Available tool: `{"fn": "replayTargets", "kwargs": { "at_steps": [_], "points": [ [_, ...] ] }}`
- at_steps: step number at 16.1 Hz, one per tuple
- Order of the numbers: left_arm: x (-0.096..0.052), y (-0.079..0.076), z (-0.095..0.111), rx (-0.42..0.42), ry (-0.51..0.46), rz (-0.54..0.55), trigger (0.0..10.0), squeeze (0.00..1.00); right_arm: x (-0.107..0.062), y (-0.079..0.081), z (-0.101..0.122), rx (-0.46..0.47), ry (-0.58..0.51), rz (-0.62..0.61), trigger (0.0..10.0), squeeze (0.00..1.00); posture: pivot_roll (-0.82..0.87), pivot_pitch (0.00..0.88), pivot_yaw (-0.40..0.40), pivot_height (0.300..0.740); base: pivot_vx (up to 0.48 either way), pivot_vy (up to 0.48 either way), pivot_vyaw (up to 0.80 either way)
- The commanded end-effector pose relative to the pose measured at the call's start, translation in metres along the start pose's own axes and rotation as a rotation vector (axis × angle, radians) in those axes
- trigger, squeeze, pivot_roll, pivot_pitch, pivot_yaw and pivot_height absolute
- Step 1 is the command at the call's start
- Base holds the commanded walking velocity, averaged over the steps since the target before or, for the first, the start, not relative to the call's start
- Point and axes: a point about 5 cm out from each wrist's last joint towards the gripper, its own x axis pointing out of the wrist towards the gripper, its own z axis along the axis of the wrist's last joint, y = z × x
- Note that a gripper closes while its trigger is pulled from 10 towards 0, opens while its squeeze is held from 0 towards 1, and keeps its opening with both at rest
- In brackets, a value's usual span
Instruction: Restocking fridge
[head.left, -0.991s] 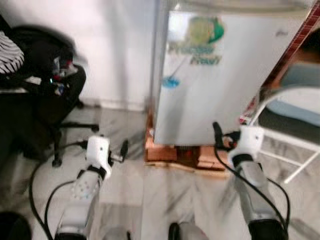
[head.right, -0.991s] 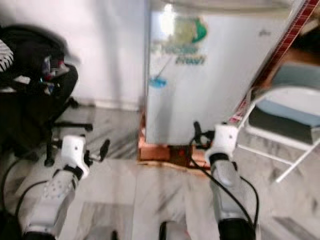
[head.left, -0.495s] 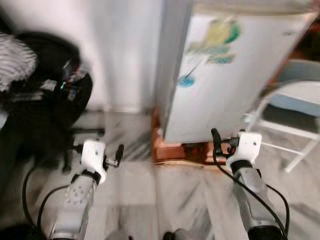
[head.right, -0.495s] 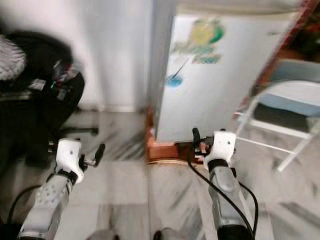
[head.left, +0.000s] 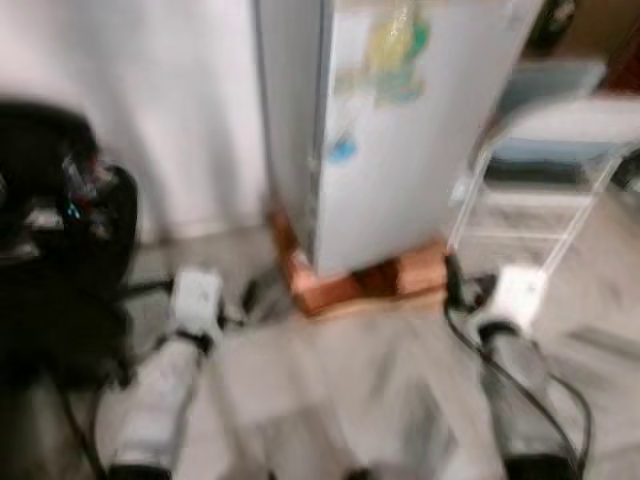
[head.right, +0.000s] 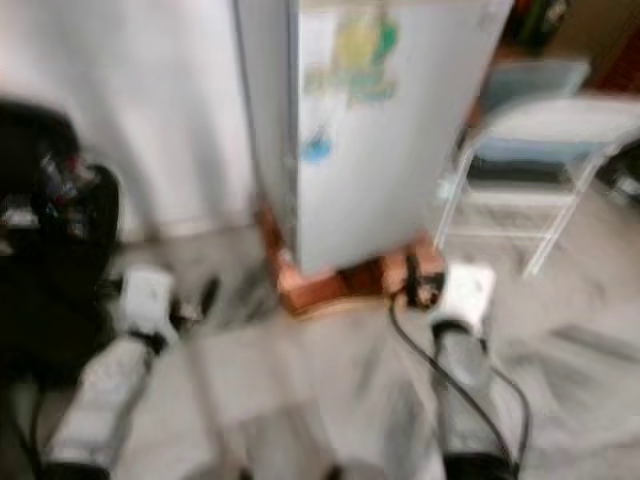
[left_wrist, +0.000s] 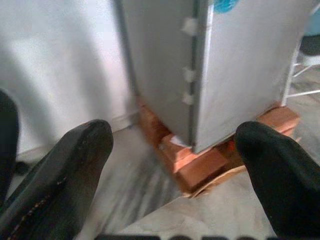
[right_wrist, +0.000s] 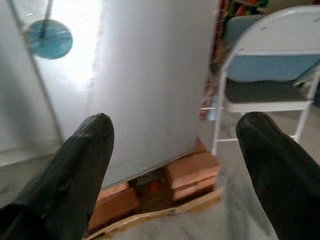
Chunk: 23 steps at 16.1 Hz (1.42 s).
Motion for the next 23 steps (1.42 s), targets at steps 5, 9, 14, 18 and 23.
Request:
{"fn": "replayTargets", "kwargs": {
  "at_steps": [5, 9, 14, 18, 23],
  "points": [
    [0.005, 0.010, -0.003, 0.076, 0.057, 0.002, 10.0, 0.00, -0.010, -0.001, -0.001, 0.003, -0.020, -0.031, 10.0, 0.00, 0.04, 0.058, 0.025, 0.740, 0.000, 0.000, 0.00],
    [-0.001, 0.009, -0.005, 0.065, 0.048, 0.037, 10.0, 0.00, -0.002, 0.005, 0.005, -0.014, -0.029, 0.015, 10.0, 0.00, 0.04, 0.081, 0.003, 0.740, 0.000, 0.000, 0.00],
    [0.001, 0.013, -0.008, 0.033, 0.064, 0.066, 10.0, 0.00, 0.001, 0.007, 0.007, -0.004, -0.034, 0.024, 10.0, 0.00, 0.04, 0.085, -0.005, 0.740, 0.000, 0.052, 0.00],
    [0.001, 0.018, -0.004, 0.038, 0.049, 0.082, 10.0, 0.00, 0.001, 0.016, 0.004, -0.001, -0.019, 0.053, 10.0, 0.00, 0.07, 0.088, -0.015, 0.740, 0.000, 0.307, -0.13],
    [-0.004, 0.018, -0.006, 0.053, 0.051, 0.074, 10.0, 0.00, 0.004, 0.017, 0.005, -0.003, -0.021, 0.061, 10.0, 0.00, 0.07, 0.093, -0.021, 0.740, 0.000, 0.402, -0.60]
  ]
}}
